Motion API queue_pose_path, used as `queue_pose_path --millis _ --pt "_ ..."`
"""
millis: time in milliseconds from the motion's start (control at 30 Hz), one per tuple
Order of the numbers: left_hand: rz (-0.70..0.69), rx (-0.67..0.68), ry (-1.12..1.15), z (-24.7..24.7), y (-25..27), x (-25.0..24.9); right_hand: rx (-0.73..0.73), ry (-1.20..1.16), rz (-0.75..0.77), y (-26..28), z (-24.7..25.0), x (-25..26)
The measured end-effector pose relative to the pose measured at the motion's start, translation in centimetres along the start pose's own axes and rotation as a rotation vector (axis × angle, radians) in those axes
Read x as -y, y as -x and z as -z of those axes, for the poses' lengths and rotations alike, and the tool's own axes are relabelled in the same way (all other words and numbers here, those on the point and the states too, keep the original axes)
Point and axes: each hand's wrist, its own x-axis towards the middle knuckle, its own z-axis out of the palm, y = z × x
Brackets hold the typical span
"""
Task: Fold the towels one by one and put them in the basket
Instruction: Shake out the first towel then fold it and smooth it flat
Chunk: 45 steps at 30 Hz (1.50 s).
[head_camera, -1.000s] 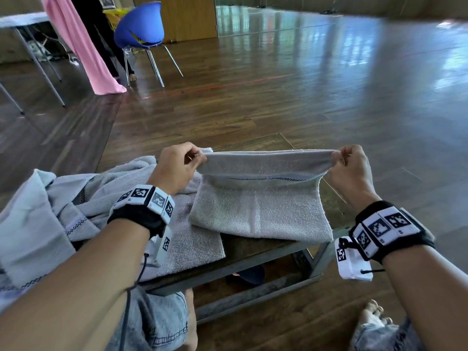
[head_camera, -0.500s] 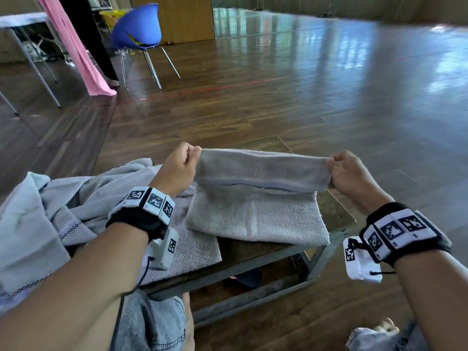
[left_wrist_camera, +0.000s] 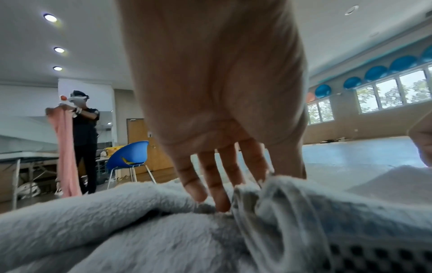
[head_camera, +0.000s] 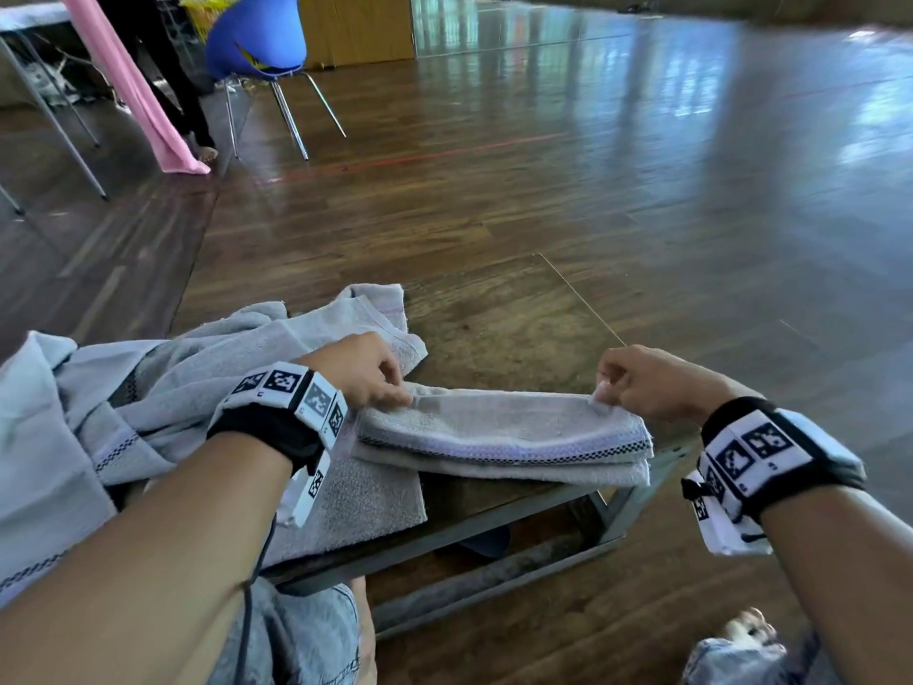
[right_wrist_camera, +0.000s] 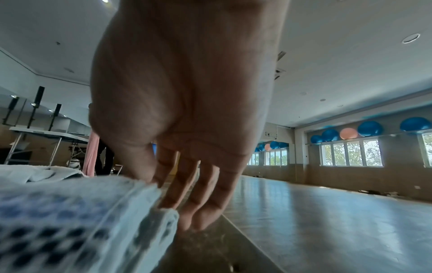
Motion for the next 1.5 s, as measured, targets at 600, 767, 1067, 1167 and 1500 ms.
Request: queue_pose_path --millis 600,767,1067,1167,1500 --pt "-0.309 -0.954 0.147 2.7 -0.9 -3.8 -0.941 -0.486 0.136 0.9 3.6 -0.9" --pt "-0.234 -0.548 0.203 0.9 0.4 -2.1 -0.646 -0.523 0.064 1.5 0.7 -4.1" --pt "-0.173 -0.238 0.365 0.9 2.1 -1.3 -0.515 -0.616 0.173 5.9 -0.1 -5.4" --pt "-0.171 -0.269 0.373 0.5 2.4 -1.8 -0.540 -0.613 0.188 7.2 -0.3 -5.4" --pt "-0.346 -0.633 0.536 1.9 3.2 -3.7 -0.806 -0.718 0.270 8.6 2.3 -3.9"
